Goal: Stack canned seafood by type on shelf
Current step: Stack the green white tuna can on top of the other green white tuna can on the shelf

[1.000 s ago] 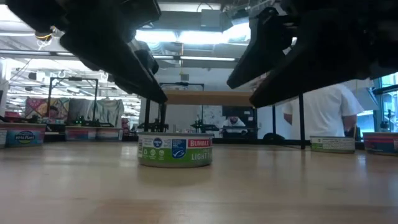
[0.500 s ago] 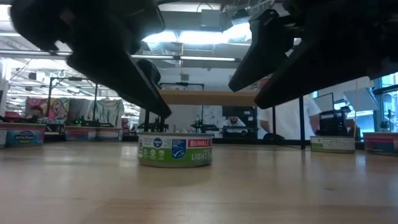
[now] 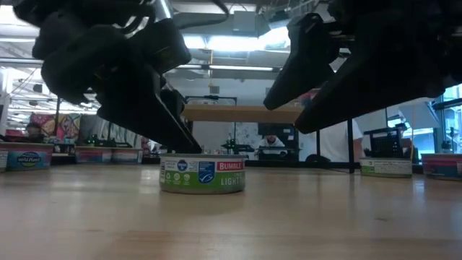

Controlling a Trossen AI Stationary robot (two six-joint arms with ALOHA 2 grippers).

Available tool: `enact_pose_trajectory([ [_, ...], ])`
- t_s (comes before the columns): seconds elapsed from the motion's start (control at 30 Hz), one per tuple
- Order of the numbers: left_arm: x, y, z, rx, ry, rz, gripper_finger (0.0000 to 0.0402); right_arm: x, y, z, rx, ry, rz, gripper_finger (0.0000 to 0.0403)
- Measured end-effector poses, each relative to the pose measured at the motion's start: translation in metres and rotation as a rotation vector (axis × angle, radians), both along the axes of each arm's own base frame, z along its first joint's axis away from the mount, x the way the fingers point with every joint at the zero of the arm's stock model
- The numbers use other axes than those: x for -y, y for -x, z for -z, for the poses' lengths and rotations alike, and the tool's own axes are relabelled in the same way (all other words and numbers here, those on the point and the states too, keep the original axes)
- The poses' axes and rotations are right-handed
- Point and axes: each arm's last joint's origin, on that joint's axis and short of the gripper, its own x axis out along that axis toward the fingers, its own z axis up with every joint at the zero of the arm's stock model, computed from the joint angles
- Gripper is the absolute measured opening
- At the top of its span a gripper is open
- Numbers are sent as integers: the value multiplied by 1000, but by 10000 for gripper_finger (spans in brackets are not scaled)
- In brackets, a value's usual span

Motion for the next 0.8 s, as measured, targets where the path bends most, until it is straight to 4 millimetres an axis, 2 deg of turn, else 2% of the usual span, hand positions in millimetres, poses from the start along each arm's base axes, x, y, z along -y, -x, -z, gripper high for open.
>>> enact_pose_trajectory([
  [0.23, -9, 23, 17, 130, 73, -19, 260, 1, -6, -4, 47, 53, -48, 310],
  [0.43, -20, 39, 25, 188, 128, -62, 260, 12, -16, -6, 80, 114, -59, 310],
  [0.63, -26, 42, 27, 196, 134, -80, 260, 27, -28, -1, 71, 158, -71, 310],
  [0.8, -28, 41, 27, 199, 132, -90, 260, 38, -38, 16, 28, 235, -106, 310],
])
